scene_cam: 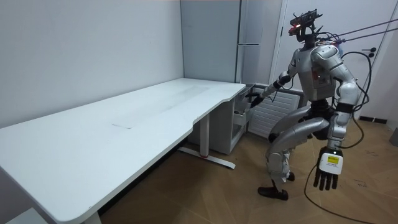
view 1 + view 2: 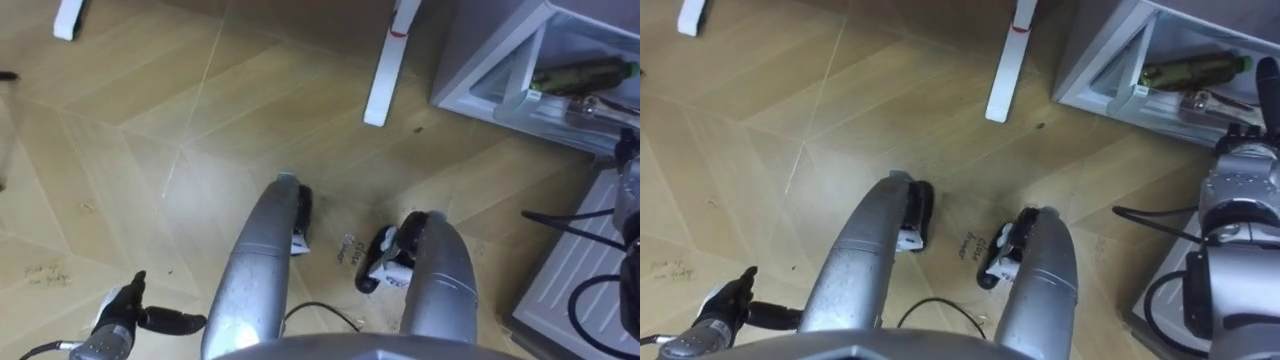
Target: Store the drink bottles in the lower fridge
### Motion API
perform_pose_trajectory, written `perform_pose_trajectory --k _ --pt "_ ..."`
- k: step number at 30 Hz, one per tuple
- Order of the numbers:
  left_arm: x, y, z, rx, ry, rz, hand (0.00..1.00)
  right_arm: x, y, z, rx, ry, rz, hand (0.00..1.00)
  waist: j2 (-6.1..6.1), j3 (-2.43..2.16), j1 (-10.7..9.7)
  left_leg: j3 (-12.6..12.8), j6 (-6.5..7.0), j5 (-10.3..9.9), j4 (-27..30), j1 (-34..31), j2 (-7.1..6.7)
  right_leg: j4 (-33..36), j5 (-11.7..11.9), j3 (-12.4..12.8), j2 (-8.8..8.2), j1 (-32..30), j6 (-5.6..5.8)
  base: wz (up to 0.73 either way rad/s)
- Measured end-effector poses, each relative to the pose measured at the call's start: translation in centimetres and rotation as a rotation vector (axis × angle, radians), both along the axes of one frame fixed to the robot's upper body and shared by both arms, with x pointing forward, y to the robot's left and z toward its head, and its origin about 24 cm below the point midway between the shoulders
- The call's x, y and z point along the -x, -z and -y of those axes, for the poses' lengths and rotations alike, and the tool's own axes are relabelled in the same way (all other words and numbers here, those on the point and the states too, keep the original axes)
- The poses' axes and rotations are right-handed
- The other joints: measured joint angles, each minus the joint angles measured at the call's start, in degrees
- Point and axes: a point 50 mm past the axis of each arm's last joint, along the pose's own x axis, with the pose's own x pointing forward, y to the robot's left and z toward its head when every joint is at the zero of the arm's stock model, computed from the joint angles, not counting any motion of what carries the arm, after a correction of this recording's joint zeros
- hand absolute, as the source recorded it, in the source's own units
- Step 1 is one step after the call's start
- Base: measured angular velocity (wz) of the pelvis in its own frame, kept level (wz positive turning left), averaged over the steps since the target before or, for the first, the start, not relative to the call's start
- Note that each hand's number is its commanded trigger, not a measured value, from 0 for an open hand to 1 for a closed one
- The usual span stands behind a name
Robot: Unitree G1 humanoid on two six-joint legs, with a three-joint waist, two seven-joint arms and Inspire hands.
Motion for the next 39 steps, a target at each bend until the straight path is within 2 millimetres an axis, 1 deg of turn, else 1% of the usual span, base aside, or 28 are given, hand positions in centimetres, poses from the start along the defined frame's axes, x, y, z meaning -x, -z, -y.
perform_pose_trajectory --k 3,5,6,9,10,12,16,18,23,25,27,30,32,34,36,38,39 --pt "-0.1 0.0 0.2 0.004 0.018 0.002 0.0 0.0 -0.1 0.0 0.006 -0.003 0.006 0.0 0.0 0.0 0.33 0.01 -0.51 0.38 -0.65 -0.45 0.41 -0.35 0.14 -1.15 -0.66 -0.32 -0.26 0.03" --pt "-0.3 -0.1 0.3 0.005 0.022 0.01 0.0 0.0 -0.2 0.2 0.01 -0.002 0.008 0.0 0.0 0.0 0.71 0.04 -0.91 0.65 -0.94 -0.57 0.42 -0.4 0.14 -1.29 -0.89 -0.56 -0.26 -0.02" --pt "-0.4 -0.1 0.3 0.006 0.023 0.013 0.0 0.0 -0.2 0.2 0.012 0.0 0.009 0.0 0.0 0.0 0.8 0.12 -1.09 0.76 -1.22 -0.77 0.39 -0.46 0.14 -1.72 -1.49 -0.61 -0.26 0.0" --pt "-0.4 -0.1 0.3 0.005 0.022 0.013 0.0 0.0 -0.3 0.3 0.017 0.001 0.014 0.0 0.01 -0.01 1.13 0.13 -1.4 0.93 -1.51 -0.96 0.47 -0.51 0.15 -2.26 -2.0 -0.79 -0.28 0.0" --pt "-0.4 -0.1 0.3 0.005 0.022 0.013 0.0 0.0 -0.3 0.3 0.018 0.002 0.014 0.0 0.01 -0.01 1.16 0.14 -1.41 0.94 -1.56 -0.99 0.5 -0.52 0.15 -2.41 -2.12 -0.79 -0.29 0.04" --pt "-0.3 -0.1 0.3 0.004 0.02 0.011 0.0 0.0 -0.3 0.3 0.018 0.004 0.015 0.0 0.02 -0.01 1.35 0.4 -1.42 0.95 -1.66 -1.13 1.01 -0.61 0.14 -3.2 -2.6 -0.78 -0.34 0.0" --pt "-0.1 0.0 0.4 0.002 0.019 -0.004 0.0 0.1 -0.3 0.4 0.019 0.007 0.017 0.0 0.02 -0.01 1.64 0.52 -1.43 0.95 -1.93 -1.14 1.04 -0.7 0.15 -3.34 -2.83 -0.79 -0.38 0.0" --pt "-0.2 0.0 0.5 0.003 0.024 -0.002 0.0 0.1 -0.4 0.5 0.022 0.015 0.02 0.0 0.01 -0.03 1.66 0.96 -1.46 0.97 -2.44 -1.11 1.09 -0.84 0.15 -3.89 -3.72 -0.76 -0.39 0.04" --pt "-0.2 0.0 0.5 0.004 0.024 -0.004 0.0 0.2 -0.3 0.5 0.026 0.017 0.016 0.0 0.03 -0.02 1.75 1.06 -1.46 0.98 -2.54 -1.07 1.13 -0.96 0.24 -3.95 -3.65 -0.69 -0.55 0.0" --pt "-0.2 0.0 0.5 0.004 0.023 -0.006 0.0 0.7 0.0 0.6 0.033 0.013 0.011 0.0 0.05 -0.04 2.06 0.9 -1.46 0.98 -2.3 -0.99 1.17 -0.96 0.28 -3.95 -3.42 -0.48 -0.63 0.0" --pt "0.0 0.0 0.5 0.004 0.023 -0.011 0.0 1.3 0.5 0.8 0.047 0.002 0.003 0.0 0.08 -0.04 2.61 0.3 -1.45 0.98 -1.27 -1.05 1.2 -0.57 0.42 -3.89 -2.81 -0.34 -0.84 -0.06" --pt "0.5 0.0 0.6 0.007 0.023 -0.019 0.0 2.0 1.1 0.8 0.067 -0.022 -0.011 0.0 0.26 -0.03 2.58 -0.62 -1.32 0.9 0.72 -1.32 0.98 0.75 0.42 -3.65 -2.37 -0.1 -0.86 -0.02" --pt "0.4 -0.1 0.8 0.011 0.031 -0.01 0.0 2.4 1.3 1.0 0.076 -0.025 -0.021 0.0 0.55 -0.13 2.51 -0.88 -0.99 0.7 1.73 -2.14 1.11 1.31 0.41 -3.51 -1.98 -0.65 -0.87 0.03" --pt "0.3 -0.1 1.0 0.015 0.043 -0.01 0.0 2.5 1.3 1.0 0.08 -0.026 -0.019 0.0 0.82 -0.17 2.53 -0.87 -0.62 0.49 3.14 -3.19 1.6 2.23 0.37 -3.21 -1.62 -1.65 -0.95 -0.13" --pt "0.2 0.0 1.2 0.02 0.055 -0.011 0.0 2.4 1.2 1.0 0.081 -0.05 -0.006 0.0 1.2 -0.14 2.53 -0.82 0.06 0.08 4.57 -4.28 1.88 3.24 0.34 -2.96 -1.63 -2.77 -1.0 -0.18" --pt "0.1 -0.1 1.3 0.02 0.059 -0.007 0.0 2.2 1.7 0.5 0.053 -0.103 -0.019 0.0 1.63 -0.1 2.59 -0.8 0.28 -0.05 5.3 -4.46 1.89 3.92 0.3 -2.86 -1.7 -2.81 -1.05 0.02" --pt "0.1 -0.1 1.3 0.022 0.063 -0.001 0.0 2.0 2.1 -0.2 0.034 -0.163 -0.033 0.0 1.98 -0.26 2.66 -0.79 0.31 -0.08 5.46 -4.64 1.89 4.06 0.26 -2.9 -1.76 -2.81 -1.08 0.13"
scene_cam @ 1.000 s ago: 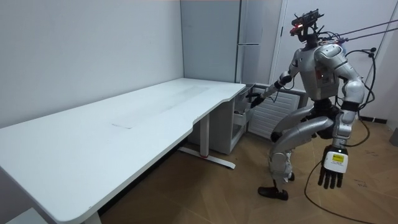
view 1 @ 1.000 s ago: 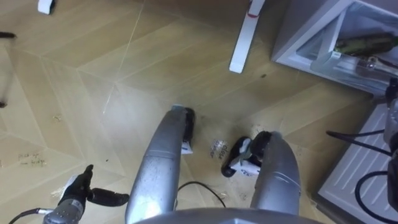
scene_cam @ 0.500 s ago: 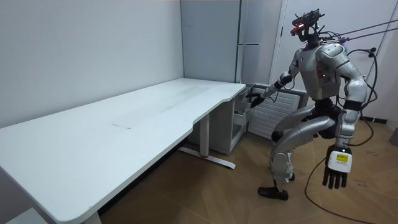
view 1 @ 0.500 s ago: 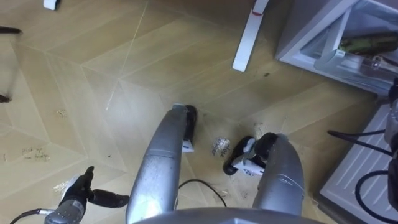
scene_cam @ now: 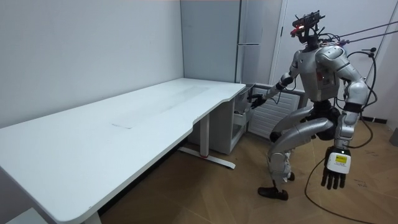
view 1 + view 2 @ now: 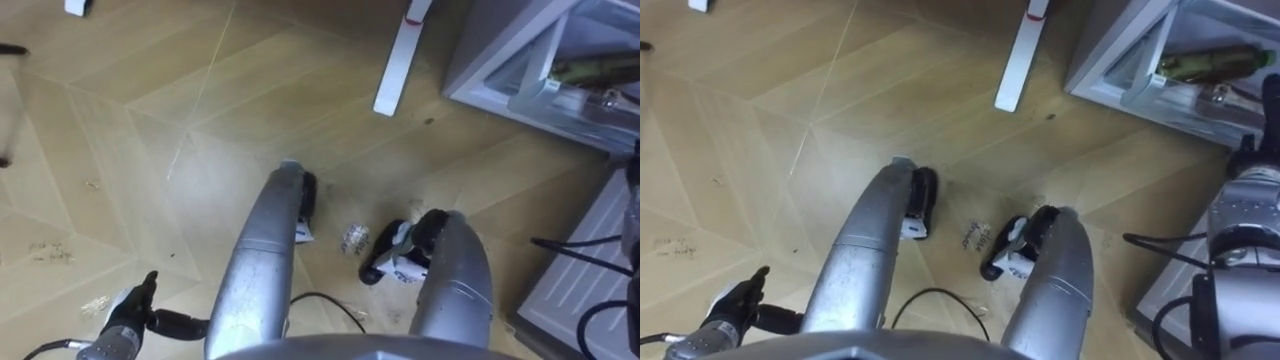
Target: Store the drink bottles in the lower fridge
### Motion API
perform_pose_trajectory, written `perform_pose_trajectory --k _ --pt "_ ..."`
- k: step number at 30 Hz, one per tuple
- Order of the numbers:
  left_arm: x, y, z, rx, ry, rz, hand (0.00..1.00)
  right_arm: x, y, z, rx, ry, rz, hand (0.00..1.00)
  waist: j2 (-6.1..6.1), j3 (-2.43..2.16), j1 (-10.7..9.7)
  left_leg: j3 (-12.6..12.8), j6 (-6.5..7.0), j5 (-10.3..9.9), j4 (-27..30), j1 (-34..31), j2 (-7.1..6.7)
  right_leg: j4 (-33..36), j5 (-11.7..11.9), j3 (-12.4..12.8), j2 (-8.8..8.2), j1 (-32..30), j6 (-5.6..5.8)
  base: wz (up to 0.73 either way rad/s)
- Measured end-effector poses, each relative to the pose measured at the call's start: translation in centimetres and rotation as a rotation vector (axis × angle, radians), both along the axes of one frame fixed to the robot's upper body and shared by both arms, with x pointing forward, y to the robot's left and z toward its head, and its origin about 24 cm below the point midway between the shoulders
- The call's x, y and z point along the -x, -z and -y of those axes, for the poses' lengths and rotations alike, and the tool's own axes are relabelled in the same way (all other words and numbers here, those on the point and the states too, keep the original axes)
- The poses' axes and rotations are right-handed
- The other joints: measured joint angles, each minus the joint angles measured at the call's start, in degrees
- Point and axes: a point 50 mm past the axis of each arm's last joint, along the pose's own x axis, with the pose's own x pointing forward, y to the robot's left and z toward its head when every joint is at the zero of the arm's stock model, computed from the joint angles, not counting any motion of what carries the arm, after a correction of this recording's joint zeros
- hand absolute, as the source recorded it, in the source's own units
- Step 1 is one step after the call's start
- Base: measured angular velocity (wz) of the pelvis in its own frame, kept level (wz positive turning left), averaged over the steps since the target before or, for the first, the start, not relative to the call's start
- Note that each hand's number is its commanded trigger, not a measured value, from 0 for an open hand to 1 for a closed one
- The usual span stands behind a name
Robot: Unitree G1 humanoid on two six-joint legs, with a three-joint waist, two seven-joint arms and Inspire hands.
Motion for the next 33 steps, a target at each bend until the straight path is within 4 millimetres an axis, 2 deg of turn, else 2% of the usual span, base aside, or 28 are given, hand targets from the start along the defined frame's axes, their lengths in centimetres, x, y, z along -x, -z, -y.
perform_pose_trajectory --k 2,3,7,10,12,15,21,31,33 --pt "-0.1 0.0 0.3 0.004 0.013 0.009 0.0 -0.1 0.5 -0.6 -0.022 -0.02 -0.013 0.0 0.45 -0.16 0.17 0.13 -0.02 0.0 -0.17 -0.34 -0.12 -0.01 -0.03 -0.49 -0.68 -0.05 -0.02 0.19" --pt "-0.2 0.0 0.4 0.005 0.018 0.009 0.0 0.0 0.7 -0.7 -0.033 -0.035 -0.024 0.0 0.45 -0.16 0.26 0.5 -0.02 0.0 -0.5 -0.33 -0.23 -0.03 -0.05 -0.58 -1.26 -0.07 0.01 0.2" --pt "0.3 0.1 0.5 -0.001 0.021 -0.001 0.0 0.0 0.9 -1.0 -0.055 -0.06 -0.023 0.0 0.21 -0.11 -0.12 1.27 -0.05 0.02 -1.02 -0.29 -0.01 -0.53 -0.1 -0.8 -1.83 0.13 0.27 0.07" --pt "0.1 0.0 0.4 -0.017 0.012 0.022 0.0 -0.1 1.0 -1.1 -0.071 -0.078 -0.02 0.0 -0.01 -0.15 -0.57 0.79 -0.25 0.23 -1.67 -0.22 0.01 -2.11 0.43 -1.5 -1.31 0.91 0.87 0.0" --pt "0.0 -0.2 0.2 -0.041 0.006 0.043 0.0 -0.1 1.3 -1.5 -0.094 -0.093 -0.017 0.0 -0.99 -0.14 -1.19 0.97 1.09 1.05 -2.81 0.27 0.04 -3.4 0.73 -1.65 -0.67 1.37 1.34 -0.03" --pt "-0.1 -0.3 0.1 -0.052 0.002 0.051 0.0 0.2 1.9 -1.9 -0.115 -0.112 -0.008 0.0 -1.61 -0.11 -1.51 0.88 2.66 1.25 -3.48 1.08 0.26 -5.03 1.23 -1.63 0.37 2.4 2.09 -0.09" --pt "-0.7 -0.5 -0.1 -0.055 -0.034 0.089 0.0 0.3 2.0 -2.0 -0.118 -0.118 -0.002 0.0 -1.65 -0.12 -1.92 1.28 3.23 0.96 -5.73 1.71 0.07 -8.18 2.24 -1.77 1.03 3.11 3.59 -0.03" --pt "-0.9 -0.4 0.3 -0.009 -0.089 0.099 0.0 0.0 1.8 -2.1 -0.149 -0.089 0.011 0.0 -1.63 -0.09 -1.88 1.94 3.69 0.74 -6.75 1.87 0.01 -9.33 2.43 -1.25 1.17 3.0 4.01 0.0" --pt "-0.8 -0.3 0.5 -0.008 -0.09 0.094 0.0 -0.1 1.7 -2.1 -0.148 -0.083 0.009 0.0 -1.63 -0.09 -1.75 2.25 3.7 0.74 -6.99 1.99 0.01 -9.31 2.29 -0.75 1.15 2.78 3.8 0.0"
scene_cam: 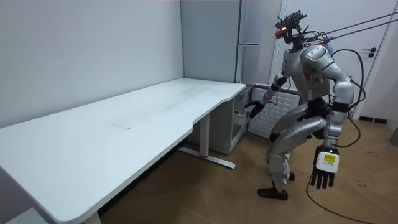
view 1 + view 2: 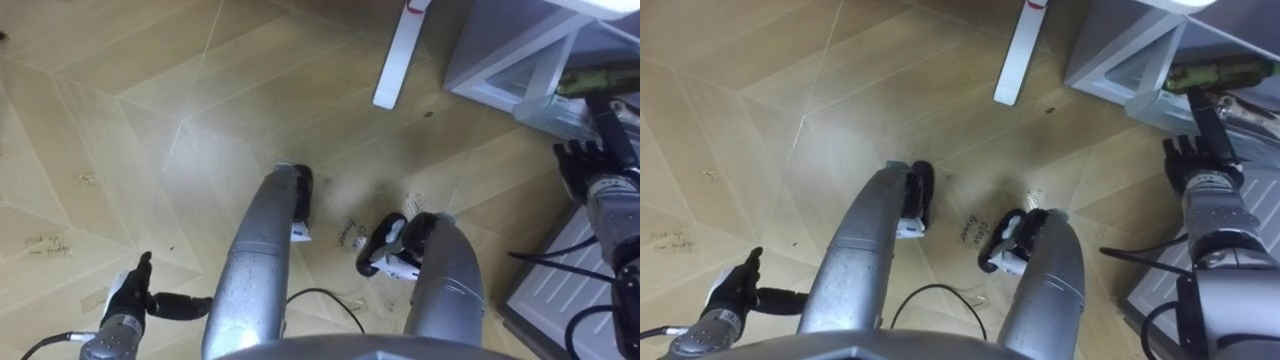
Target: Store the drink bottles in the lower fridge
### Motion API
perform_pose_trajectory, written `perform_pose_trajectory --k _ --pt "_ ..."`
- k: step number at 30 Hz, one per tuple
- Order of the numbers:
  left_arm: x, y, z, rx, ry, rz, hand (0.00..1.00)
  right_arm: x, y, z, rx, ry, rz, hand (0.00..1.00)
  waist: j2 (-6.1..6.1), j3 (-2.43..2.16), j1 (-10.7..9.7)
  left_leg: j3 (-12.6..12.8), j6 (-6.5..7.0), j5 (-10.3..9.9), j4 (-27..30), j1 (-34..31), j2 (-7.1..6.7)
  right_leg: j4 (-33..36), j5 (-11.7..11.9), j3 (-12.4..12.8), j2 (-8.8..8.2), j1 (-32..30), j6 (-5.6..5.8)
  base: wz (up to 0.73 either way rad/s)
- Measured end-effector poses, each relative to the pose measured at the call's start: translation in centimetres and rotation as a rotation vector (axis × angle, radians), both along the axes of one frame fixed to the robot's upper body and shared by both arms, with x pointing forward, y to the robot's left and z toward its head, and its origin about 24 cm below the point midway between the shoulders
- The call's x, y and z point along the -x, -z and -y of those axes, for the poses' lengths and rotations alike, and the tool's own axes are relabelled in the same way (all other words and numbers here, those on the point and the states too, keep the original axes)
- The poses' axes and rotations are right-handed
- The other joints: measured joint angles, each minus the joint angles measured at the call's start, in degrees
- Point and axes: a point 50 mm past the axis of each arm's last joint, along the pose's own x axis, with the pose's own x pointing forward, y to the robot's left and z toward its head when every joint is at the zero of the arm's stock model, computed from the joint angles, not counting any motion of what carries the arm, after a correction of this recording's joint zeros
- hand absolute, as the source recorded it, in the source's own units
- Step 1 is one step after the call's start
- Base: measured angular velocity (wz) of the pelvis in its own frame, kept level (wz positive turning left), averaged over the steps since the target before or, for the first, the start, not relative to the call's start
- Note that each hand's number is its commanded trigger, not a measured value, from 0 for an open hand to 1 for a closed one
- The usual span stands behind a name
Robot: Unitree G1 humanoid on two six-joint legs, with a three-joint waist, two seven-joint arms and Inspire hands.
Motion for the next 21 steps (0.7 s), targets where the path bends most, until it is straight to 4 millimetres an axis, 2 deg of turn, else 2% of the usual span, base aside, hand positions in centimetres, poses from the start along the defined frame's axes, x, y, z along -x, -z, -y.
perform_pose_trajectory --k 4,6,12,17,21 --pt "0.1 0.1 0.2 0.01 -0.007 -0.003 0.0 -0.4 -0.3 0.0 -0.001 0.005 0.0 0.0 0.12 0.08 0.01 0.56 -0.03 0.11 -0.59 0.39 -0.16 -0.06 0.01 0.8 0.03 -0.35 0.02 -0.01" --pt "0.2 0.1 0.4 0.018 -0.004 -0.002 0.0 -1.3 -1.0 -0.1 -0.013 0.02 0.006 0.0 0.12 0.09 -0.24 1.51 0.25 0.54 -1.53 0.52 -0.2 -0.27 0.25 1.91 -0.13 -1.2 0.09 -0.06" --pt "0.0 0.0 0.4 0.017 -0.007 0.013 0.0 -2.6 -2.2 -0.5 -0.038 0.035 0.019 0.0 0.27 0.1 -0.73 3.0 0.3 1.43 -4.25 1.87 -0.15 -2.03 1.47 2.8 0.04 -1.36 0.16 -0.07" --pt "-0.2 -0.1 0.2 0.01 -0.013 0.027 0.0 -3.9 -3.4 -1.1 -0.069 0.035 0.026 0.0 0.41 0.12 -1.96 3.36 0.23 1.51 -4.83 2.03 -0.11 -2.33 1.49 2.86 -0.1 -1.53 0.13 -0.01" --pt "-0.4 -0.2 0.2 -0.002 -0.007 0.044 0.0 -5.2 -4.6 -1.6 -0.077 0.027 0.041 0.0 0.57 0.19 -2.14 3.33 0.19 2.3 -6.42 2.6 -0.53 -3.23 1.95 2.79 -0.06 -1.17 0.32 0.06"
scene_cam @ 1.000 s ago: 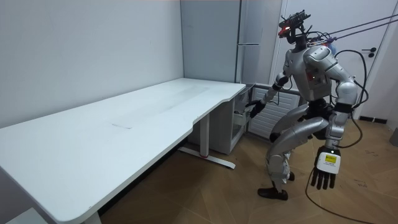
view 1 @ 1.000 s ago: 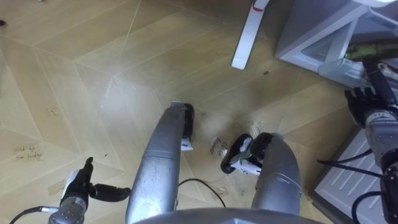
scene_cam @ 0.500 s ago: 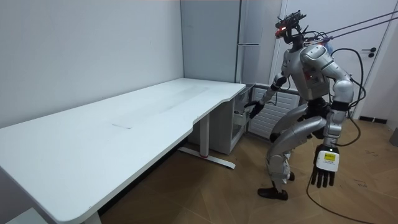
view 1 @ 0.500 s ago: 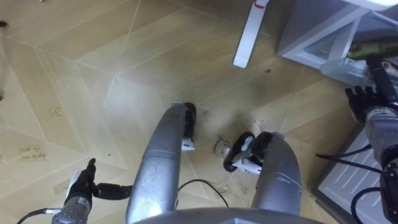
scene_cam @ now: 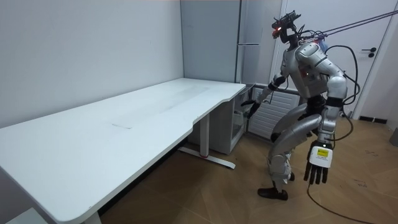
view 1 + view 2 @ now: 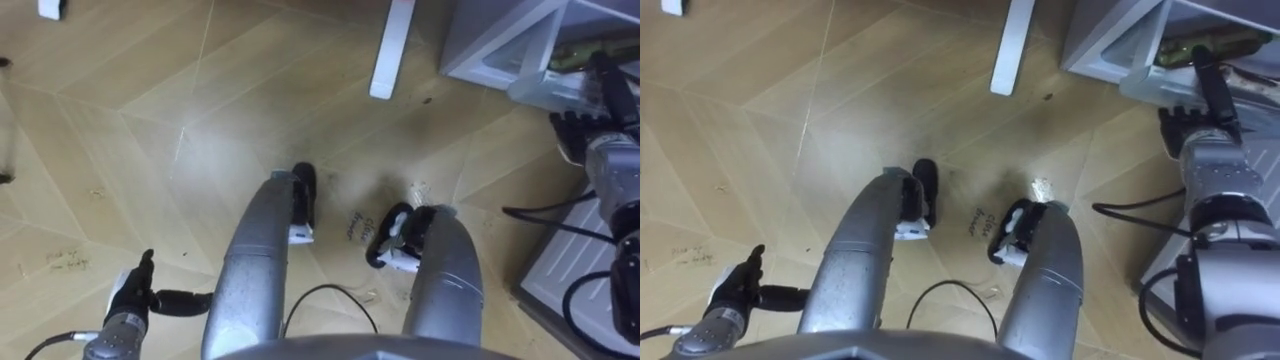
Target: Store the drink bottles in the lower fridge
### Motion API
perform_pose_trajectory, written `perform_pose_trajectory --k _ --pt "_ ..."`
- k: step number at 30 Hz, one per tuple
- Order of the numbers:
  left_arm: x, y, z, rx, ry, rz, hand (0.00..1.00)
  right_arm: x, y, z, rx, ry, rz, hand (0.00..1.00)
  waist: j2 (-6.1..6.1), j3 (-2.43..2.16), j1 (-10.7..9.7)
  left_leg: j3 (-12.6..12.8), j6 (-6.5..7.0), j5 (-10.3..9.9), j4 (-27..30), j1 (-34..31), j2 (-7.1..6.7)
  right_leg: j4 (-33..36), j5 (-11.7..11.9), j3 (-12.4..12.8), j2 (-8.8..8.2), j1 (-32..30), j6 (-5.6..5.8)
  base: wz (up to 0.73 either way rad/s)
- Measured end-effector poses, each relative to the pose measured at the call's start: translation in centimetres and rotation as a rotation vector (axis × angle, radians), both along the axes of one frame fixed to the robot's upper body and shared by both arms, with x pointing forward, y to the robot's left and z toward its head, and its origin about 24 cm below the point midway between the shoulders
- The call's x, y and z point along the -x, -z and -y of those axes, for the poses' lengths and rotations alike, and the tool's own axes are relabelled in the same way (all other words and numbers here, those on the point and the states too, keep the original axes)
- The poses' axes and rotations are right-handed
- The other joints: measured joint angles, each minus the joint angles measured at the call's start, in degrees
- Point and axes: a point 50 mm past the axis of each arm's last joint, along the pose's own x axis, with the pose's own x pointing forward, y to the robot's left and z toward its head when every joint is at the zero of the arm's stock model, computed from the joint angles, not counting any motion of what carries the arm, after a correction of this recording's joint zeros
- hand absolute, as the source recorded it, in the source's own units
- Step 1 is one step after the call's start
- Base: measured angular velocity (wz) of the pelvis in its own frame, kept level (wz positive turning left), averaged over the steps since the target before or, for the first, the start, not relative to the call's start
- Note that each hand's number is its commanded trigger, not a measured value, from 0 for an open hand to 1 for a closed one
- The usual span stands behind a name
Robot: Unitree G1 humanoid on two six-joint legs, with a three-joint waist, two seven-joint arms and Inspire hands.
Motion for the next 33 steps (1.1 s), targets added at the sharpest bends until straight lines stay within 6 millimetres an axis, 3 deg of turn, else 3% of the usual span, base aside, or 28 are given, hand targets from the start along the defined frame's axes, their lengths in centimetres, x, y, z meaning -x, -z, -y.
perform_pose_trajectory --k 5,10,15,24,33 --pt "0.0 0.0 0.0 -0.003 0.0 0.002 0.0 -0.3 -0.4 0.0 -0.013 0.027 -0.037 0.0 0.05 0.04 -0.11 -0.1 0.19 0.61 -1.04 1.12 -0.54 -0.12 -0.26 -0.84 -1.09 1.08 -0.23 0.08" --pt "-0.3 -0.3 -0.3 -0.007 -0.012 0.034 0.0 -1.4 -1.8 -0.4 -0.008 0.032 -0.015 0.0 0.17 0.09 -0.02 -0.11 -0.1 0.82 -1.02 1.77 -0.37 0.18 -0.39 -0.91 -1.13 1.53 -0.81 0.0" --pt "-0.6 -0.7 -0.9 -0.021 -0.004 0.054 0.0 -2.2 -3.1 -0.1 0.013 0.045 0.025 0.0 0.85 0.44 0.8 -0.72 -0.71 1.12 -1.44 3.56 -0.4 0.32 -1.12 -1.43 -0.84 3.58 -1.16 0.07" --pt "-0.2 -0.9 -0.7 -0.01 0.004 0.059 0.0 -2.4 -3.3 -0.2 0.016 0.035 0.036 0.0 0.79 0.45 1.38 -1.76 -1.94 2.36 -2.61 3.68 -0.27 0.17 -1.02 -2.61 -1.18 3.83 -2.61 0.02" --pt "1.1 -0.7 -0.6 -0.002 0.026 0.023 0.0 -2.4 -3.4 -0.1 0.021 0.045 0.04 0.0 0.76 0.43 2.29 -1.83 -2.06 2.95 -3.03 3.96 -0.28 0.11 -0.36 -2.66 -1.19 3.93 -3.47 0.0"
